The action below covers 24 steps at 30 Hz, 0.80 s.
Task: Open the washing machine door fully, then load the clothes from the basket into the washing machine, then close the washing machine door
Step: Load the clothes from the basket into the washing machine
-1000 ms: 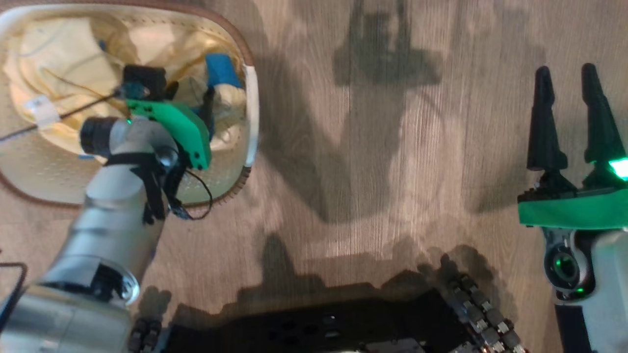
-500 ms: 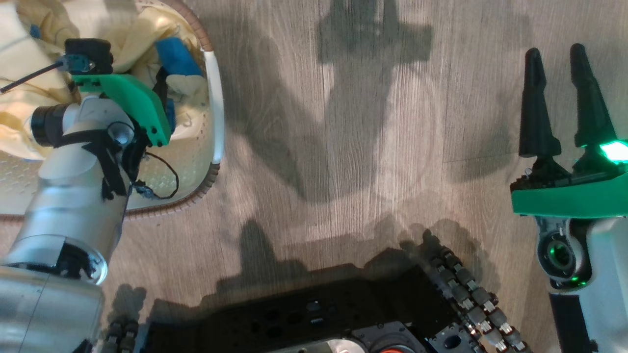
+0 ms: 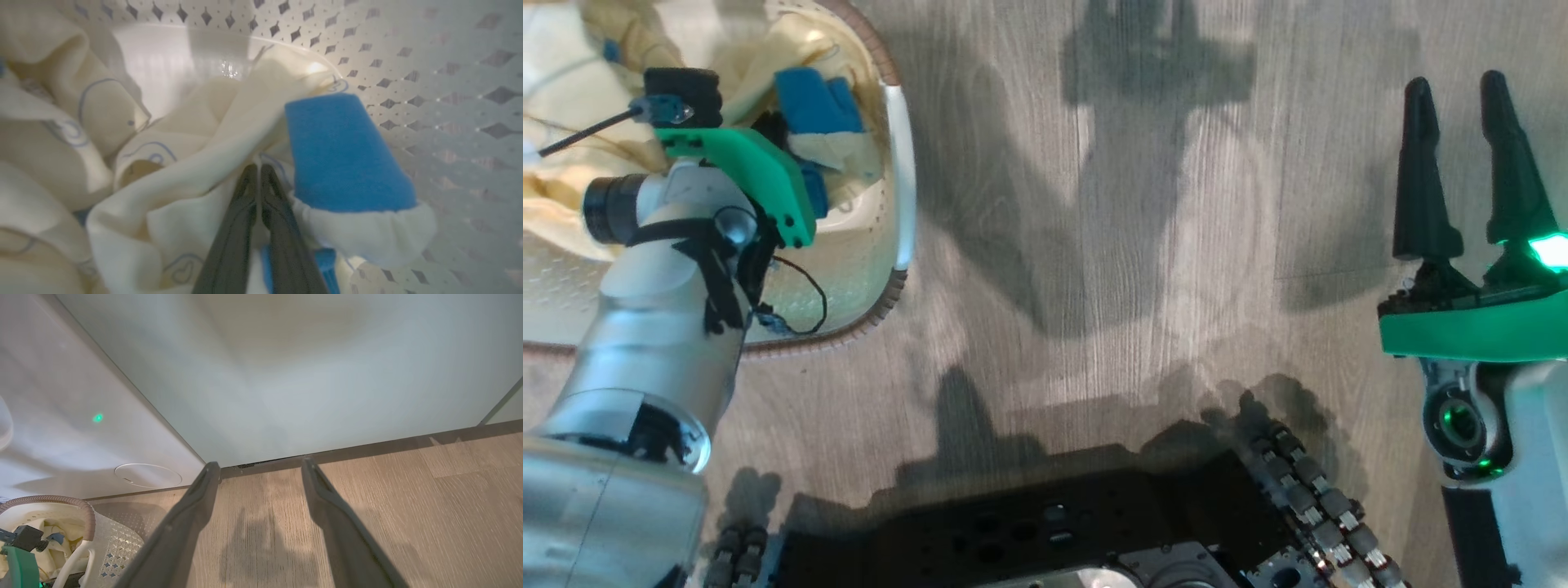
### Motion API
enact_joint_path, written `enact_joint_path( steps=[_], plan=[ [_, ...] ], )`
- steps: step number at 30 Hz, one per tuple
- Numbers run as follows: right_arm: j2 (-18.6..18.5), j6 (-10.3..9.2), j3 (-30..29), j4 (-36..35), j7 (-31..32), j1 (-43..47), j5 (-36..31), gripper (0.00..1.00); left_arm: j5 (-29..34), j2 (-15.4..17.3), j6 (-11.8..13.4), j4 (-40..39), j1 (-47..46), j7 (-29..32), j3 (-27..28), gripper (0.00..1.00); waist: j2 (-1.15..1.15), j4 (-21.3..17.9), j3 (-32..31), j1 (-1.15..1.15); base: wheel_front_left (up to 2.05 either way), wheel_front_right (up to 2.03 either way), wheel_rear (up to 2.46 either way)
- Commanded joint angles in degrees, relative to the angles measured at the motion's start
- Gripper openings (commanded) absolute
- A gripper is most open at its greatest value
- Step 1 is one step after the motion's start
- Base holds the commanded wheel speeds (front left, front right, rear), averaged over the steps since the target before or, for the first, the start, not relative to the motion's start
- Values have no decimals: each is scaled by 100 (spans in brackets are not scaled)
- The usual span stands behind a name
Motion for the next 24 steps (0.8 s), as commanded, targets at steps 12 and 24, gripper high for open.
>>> enact_joint_path(
  steps=[12, 24],
  plan=[
    [-34, -16, -214, -142, -37, 246, -299, 100, 11, 10, -40, -109, 330, -545, -167, 0, 0, 415, -444, 0, 0, 0, 0],
    [-34, -16, -654, -92, -37, 634, -731, 100, -138, -256, 11, -1003, 1001, -715, 77, 0, 0, 931, -1474, 0, 0, 0, 0]
  ],
)
